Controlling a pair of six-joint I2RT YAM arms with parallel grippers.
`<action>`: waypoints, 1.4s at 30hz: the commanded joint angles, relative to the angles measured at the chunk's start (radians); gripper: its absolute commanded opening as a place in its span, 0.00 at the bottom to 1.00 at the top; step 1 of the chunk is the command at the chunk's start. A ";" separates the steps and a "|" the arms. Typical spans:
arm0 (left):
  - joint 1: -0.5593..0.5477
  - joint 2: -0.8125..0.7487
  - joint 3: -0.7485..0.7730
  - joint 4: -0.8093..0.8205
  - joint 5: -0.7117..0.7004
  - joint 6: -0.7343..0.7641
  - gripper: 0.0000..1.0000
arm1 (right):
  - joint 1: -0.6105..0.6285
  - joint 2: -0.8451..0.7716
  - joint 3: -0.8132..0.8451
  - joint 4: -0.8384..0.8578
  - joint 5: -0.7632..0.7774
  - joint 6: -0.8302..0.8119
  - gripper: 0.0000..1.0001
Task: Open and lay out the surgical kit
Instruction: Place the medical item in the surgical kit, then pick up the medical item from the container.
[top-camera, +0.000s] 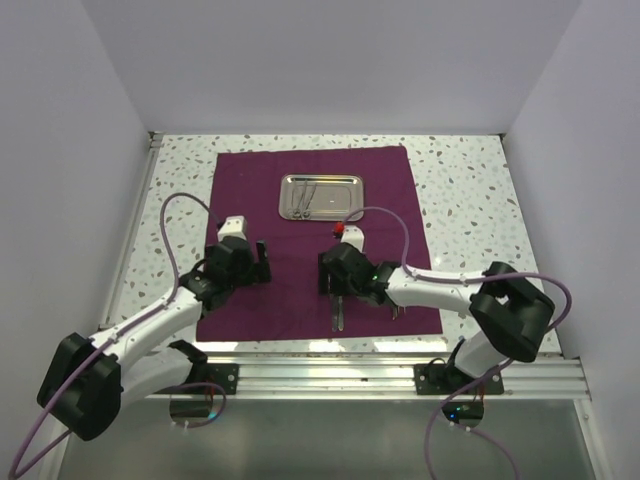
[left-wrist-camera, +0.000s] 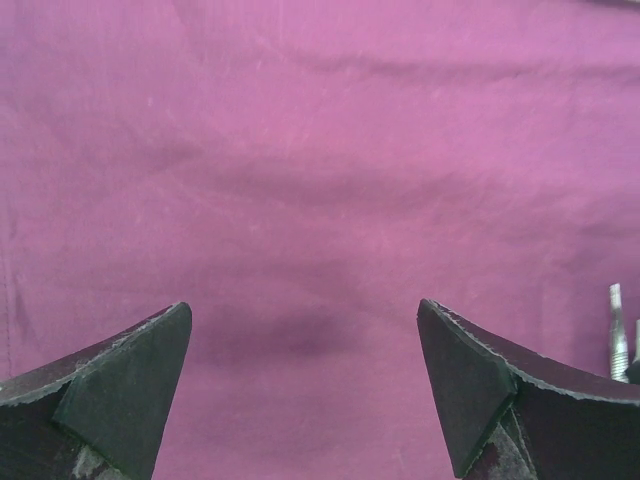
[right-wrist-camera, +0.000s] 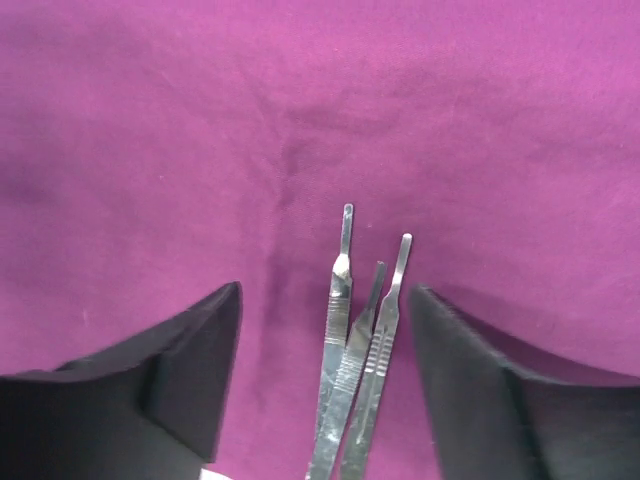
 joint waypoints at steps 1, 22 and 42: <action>-0.016 0.007 0.078 -0.018 -0.043 -0.028 0.99 | 0.003 -0.116 -0.027 0.066 0.047 -0.013 0.77; -0.045 0.897 0.966 0.063 -0.106 0.145 0.96 | 0.000 -0.742 -0.113 -0.351 0.216 -0.133 0.84; -0.033 1.291 1.319 -0.026 -0.009 0.218 0.53 | 0.001 -0.702 -0.108 -0.348 0.287 -0.167 0.84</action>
